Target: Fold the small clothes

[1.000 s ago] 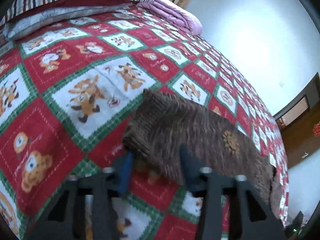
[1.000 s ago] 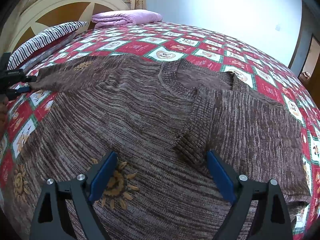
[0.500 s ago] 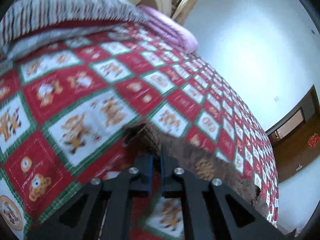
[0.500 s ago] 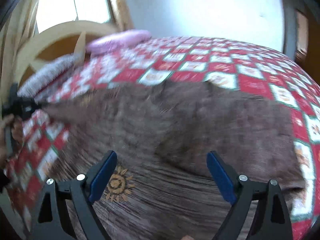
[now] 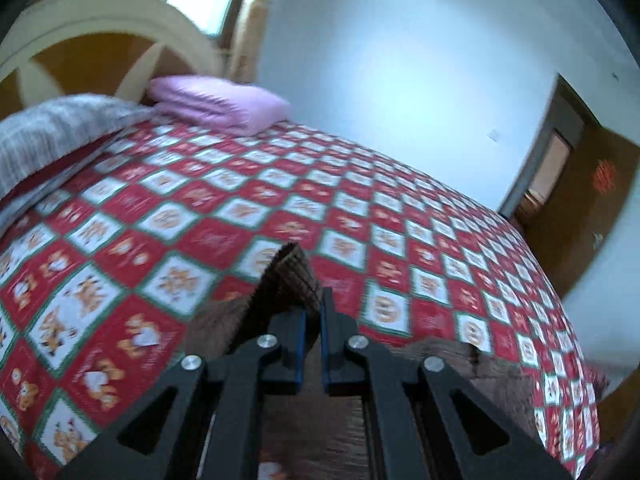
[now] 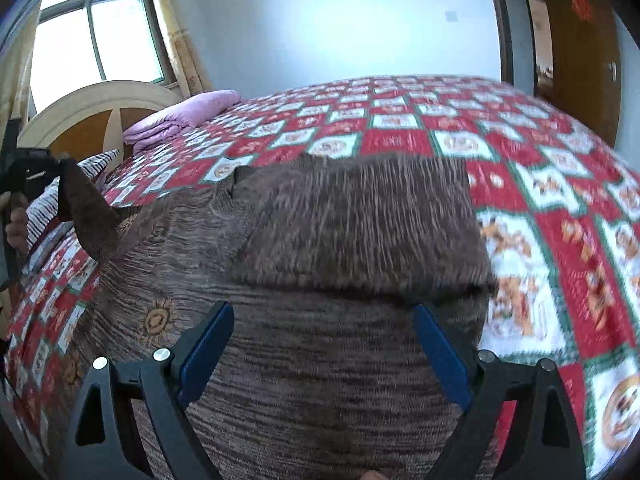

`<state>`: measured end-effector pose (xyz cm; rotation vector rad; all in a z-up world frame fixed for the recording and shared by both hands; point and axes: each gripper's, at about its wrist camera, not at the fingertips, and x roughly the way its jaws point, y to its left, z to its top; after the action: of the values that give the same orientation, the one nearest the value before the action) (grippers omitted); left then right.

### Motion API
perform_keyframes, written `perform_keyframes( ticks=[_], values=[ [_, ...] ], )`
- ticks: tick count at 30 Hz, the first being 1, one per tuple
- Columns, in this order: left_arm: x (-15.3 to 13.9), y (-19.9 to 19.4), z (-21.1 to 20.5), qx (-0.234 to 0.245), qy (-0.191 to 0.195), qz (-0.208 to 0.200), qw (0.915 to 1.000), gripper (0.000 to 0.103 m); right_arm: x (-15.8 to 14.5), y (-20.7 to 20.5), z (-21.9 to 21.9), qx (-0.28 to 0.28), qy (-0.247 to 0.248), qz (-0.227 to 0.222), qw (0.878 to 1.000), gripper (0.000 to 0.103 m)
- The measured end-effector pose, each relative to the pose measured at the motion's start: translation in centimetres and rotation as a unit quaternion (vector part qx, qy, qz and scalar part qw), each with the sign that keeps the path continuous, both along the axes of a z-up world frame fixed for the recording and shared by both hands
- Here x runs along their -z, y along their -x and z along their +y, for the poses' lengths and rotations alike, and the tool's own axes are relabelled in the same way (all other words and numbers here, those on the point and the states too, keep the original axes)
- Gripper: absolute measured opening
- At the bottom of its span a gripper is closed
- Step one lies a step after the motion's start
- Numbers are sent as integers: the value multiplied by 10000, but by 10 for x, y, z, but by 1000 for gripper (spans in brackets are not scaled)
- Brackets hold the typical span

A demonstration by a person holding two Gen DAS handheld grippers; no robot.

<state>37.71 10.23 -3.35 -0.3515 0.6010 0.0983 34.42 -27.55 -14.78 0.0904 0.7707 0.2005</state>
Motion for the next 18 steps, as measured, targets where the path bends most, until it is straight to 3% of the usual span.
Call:
perform_keyframes(
  ticks=[7,11,14,17,18],
  values=[
    [12,-10,-106,776,-262,-56,9966,5,10,1,0,200,34,87,9998,92],
    [51,-12,-186,1184,-892,204,9887,7,11,0,-5,231,-95,141,9996,92],
    [83,-7,-228,1748,-1188,725,9747,23,14,-2,-13,252,-371,203,9988,92],
    [82,15,-237,2098,-1532,581,9639,25,16,-4,-16,222,-516,264,9981,92],
    [78,24,-235,2142,-1604,500,9622,34,16,-4,-16,208,-527,273,9980,92]
  ],
)
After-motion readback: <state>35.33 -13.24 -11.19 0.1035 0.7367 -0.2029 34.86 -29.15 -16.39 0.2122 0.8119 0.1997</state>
